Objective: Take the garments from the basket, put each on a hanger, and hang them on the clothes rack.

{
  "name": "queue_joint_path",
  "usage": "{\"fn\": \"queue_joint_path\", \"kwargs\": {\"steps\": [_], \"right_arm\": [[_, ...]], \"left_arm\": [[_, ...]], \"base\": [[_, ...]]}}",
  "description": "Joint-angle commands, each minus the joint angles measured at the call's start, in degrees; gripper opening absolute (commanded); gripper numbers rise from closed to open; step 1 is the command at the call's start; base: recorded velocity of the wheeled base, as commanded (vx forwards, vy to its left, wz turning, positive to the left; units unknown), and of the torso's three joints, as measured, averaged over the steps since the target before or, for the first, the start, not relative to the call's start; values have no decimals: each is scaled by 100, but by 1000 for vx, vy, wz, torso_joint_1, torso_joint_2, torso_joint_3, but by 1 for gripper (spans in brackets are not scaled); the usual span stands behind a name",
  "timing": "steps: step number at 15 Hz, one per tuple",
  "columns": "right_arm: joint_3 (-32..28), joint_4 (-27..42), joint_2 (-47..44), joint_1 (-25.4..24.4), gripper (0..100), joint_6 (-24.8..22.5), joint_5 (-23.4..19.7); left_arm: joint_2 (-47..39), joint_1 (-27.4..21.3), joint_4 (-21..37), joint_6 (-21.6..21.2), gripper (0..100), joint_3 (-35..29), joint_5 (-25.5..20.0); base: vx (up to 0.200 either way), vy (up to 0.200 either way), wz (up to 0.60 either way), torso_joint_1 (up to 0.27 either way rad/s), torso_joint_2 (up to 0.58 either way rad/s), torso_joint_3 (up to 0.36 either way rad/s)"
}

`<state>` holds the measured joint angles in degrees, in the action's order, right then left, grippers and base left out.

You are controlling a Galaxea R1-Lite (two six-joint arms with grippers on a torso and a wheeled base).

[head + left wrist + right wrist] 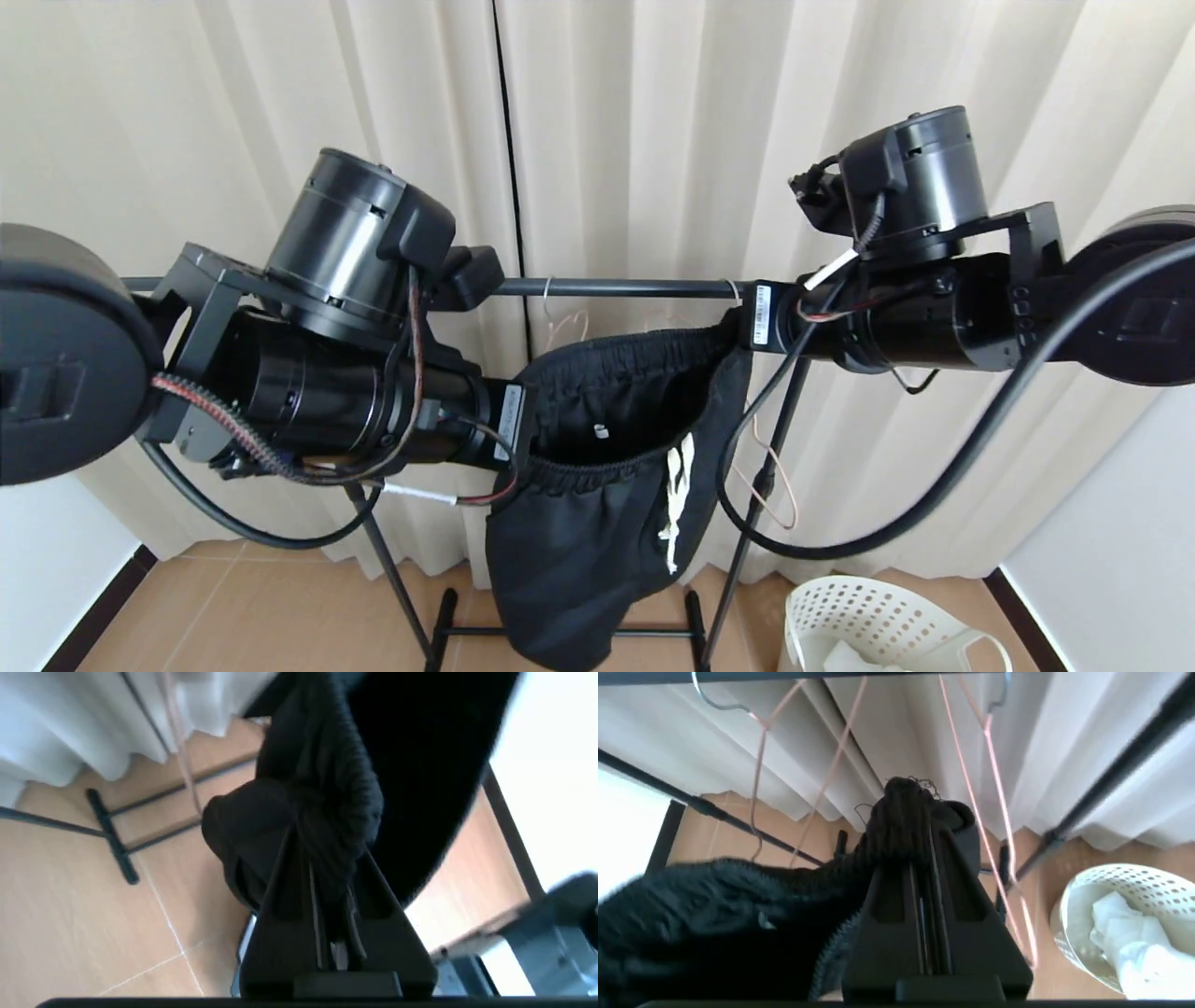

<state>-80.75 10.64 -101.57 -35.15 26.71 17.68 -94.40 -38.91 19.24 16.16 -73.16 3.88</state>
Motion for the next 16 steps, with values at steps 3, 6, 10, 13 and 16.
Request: {"fn": "queue_joint_path", "kwargs": {"steps": [3, 6, 10, 13, 16], "right_arm": [[1140, 34, 1078, 8, 0, -17, -1], [1712, 17, 1280, -10, 0, -34, -1], [2090, 70, 1377, -168, 100, -69, -1], [2863, -1, 1614, -511, 100, -641, -36], [3180, -45, 1904, -608, 100, -1388, -379]], "left_arm": [[-755, 165, -16, 1, 0, -1087, 219], [-975, 156, -8, 1, 0, -1605, 254], [-1027, 112, -8, 1, 0, -1948, 254], [-1089, 59, 1, -17, 0, -2212, 254], [-1080, -11, 1, -78, 0, -2247, 254]], "base": [[0, 0, 0, 0, 0, 0], [0, 0, 0, 0, 0, 0], [0, 0, 0, 0, 0, 0], [0, 0, 0, 0, 0, 0], [0, 0, 0, 0, 0, 0]]}}
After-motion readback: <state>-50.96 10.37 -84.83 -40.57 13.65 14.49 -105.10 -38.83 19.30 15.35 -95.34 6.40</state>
